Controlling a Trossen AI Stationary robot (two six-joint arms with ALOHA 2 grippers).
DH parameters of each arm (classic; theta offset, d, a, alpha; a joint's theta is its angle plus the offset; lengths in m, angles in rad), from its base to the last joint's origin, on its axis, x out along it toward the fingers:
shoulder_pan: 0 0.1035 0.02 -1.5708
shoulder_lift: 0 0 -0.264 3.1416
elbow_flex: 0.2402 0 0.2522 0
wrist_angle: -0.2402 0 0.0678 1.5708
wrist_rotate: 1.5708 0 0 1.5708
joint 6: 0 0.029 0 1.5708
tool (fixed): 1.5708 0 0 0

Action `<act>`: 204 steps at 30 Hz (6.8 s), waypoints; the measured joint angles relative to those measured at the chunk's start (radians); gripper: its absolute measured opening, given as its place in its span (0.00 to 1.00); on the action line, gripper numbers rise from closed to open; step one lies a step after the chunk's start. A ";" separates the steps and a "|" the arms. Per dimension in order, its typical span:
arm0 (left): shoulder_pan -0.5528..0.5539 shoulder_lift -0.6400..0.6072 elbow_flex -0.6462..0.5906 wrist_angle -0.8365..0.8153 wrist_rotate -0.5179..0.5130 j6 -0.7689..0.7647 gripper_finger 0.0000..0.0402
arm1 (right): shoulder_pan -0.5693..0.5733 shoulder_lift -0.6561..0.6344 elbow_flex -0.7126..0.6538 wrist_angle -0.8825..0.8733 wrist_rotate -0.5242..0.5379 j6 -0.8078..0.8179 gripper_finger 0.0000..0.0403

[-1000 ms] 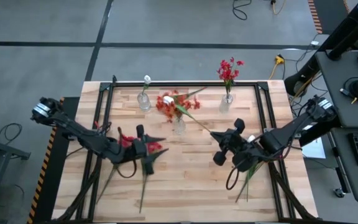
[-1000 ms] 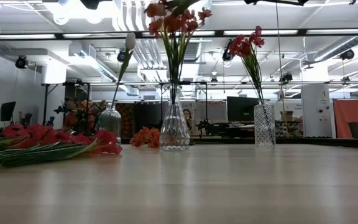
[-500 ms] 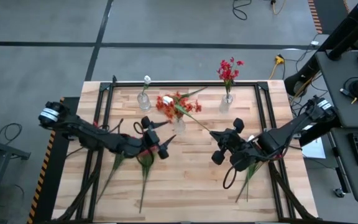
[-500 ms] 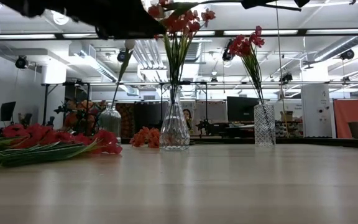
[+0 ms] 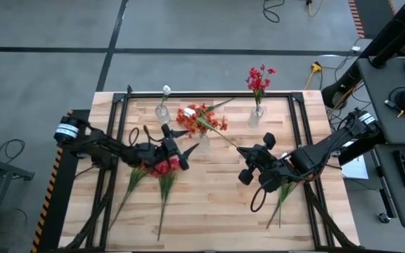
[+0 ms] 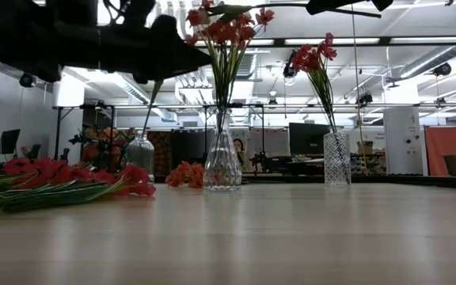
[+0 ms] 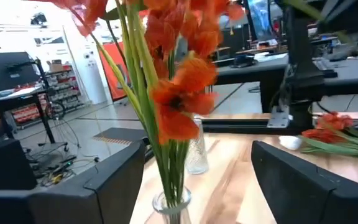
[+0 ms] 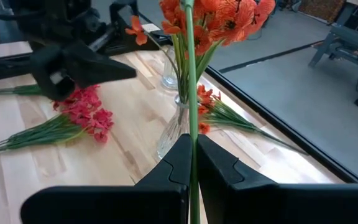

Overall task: Sort flowers into vase by color
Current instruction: Put the top white tulip into the top left transparent vase

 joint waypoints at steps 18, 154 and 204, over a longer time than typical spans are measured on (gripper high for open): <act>0.077 0.096 0.089 0.006 0.006 0.026 0.65 | -0.008 -0.006 0.110 -0.099 -0.107 -0.019 0.03; -0.149 -0.058 0.179 -0.013 -0.315 0.325 0.49 | -0.091 0.002 0.258 -0.220 0.016 -0.143 0.03; -0.393 -0.246 0.212 -0.177 0.071 0.191 0.44 | -0.132 0.387 -0.110 1.486 -0.550 -0.828 0.03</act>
